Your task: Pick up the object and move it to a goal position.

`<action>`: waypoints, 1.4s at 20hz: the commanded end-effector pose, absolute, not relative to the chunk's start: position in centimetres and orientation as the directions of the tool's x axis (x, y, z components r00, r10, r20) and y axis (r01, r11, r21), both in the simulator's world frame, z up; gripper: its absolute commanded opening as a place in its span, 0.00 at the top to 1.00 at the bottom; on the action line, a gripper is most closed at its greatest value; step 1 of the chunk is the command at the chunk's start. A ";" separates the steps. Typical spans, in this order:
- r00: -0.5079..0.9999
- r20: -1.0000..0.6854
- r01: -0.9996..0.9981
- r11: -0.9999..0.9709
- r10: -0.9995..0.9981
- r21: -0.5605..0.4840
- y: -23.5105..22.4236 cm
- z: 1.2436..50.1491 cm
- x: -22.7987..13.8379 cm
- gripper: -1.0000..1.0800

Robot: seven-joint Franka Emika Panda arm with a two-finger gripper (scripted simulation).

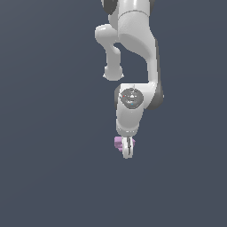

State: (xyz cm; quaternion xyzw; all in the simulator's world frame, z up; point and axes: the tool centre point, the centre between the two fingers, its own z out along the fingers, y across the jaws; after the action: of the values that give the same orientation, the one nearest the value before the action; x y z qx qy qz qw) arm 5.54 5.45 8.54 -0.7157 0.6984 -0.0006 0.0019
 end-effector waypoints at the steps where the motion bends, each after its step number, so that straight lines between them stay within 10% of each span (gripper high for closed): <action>1: 0.025 -0.003 -1.000 -0.025 -1.000 -0.004 6.0 9.7 4.6 1.00; 28: 0.025 0.000 -1.000 -0.025 -1.000 -0.001 13.2 24.9 -7.7 1.00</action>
State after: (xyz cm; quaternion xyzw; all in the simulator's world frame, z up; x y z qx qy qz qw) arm -7.28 13.00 24.44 -0.7160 0.6981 -0.0003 0.0005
